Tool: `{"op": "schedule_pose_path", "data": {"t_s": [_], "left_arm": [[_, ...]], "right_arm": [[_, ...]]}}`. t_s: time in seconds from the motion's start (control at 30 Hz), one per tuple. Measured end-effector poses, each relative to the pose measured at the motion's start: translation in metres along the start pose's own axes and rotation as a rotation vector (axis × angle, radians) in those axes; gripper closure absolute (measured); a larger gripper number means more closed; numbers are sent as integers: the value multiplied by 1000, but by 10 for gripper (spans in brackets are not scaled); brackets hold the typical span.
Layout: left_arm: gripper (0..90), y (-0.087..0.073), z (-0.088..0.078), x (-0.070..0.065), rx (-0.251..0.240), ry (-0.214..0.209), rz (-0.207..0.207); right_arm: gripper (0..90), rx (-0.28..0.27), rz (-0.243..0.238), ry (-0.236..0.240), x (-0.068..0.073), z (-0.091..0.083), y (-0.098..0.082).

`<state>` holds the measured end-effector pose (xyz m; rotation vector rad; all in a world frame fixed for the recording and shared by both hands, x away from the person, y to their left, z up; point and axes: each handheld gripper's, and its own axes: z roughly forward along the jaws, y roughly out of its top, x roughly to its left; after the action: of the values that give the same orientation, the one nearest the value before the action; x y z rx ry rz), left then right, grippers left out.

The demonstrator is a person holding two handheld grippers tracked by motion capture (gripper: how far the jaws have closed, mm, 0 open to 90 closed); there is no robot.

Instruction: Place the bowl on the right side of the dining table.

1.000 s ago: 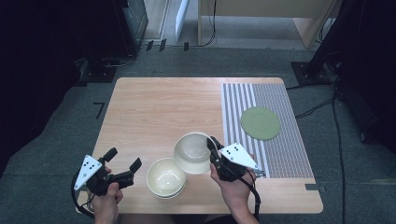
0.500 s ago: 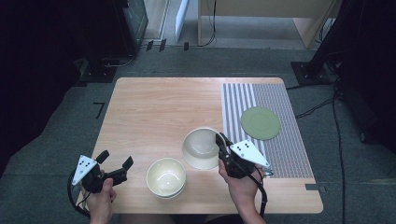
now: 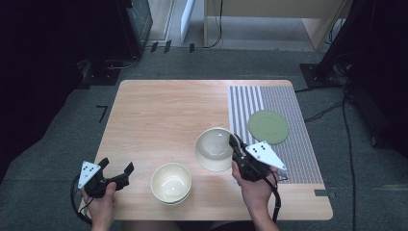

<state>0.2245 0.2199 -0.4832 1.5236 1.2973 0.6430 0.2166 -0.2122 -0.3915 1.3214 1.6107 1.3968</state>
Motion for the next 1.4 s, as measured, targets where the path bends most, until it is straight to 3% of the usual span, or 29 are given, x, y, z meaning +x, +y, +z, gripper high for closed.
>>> {"op": "schedule_pose_path", "data": {"t_s": [0.43, 0.93, 1.4], "left_arm": [[0, -9, 7, 10, 45, 43, -12], [0, -14, 13, 13, 77, 45, -21], [0, -16, 15, 13, 95, 41, -19]], "right_arm": [[840, -11, 28, -37, -19, -3, 4], [839, -26, 13, -81, -35, -4, 5], [839, -38, 68, -125, -55, -5, 3]]}}
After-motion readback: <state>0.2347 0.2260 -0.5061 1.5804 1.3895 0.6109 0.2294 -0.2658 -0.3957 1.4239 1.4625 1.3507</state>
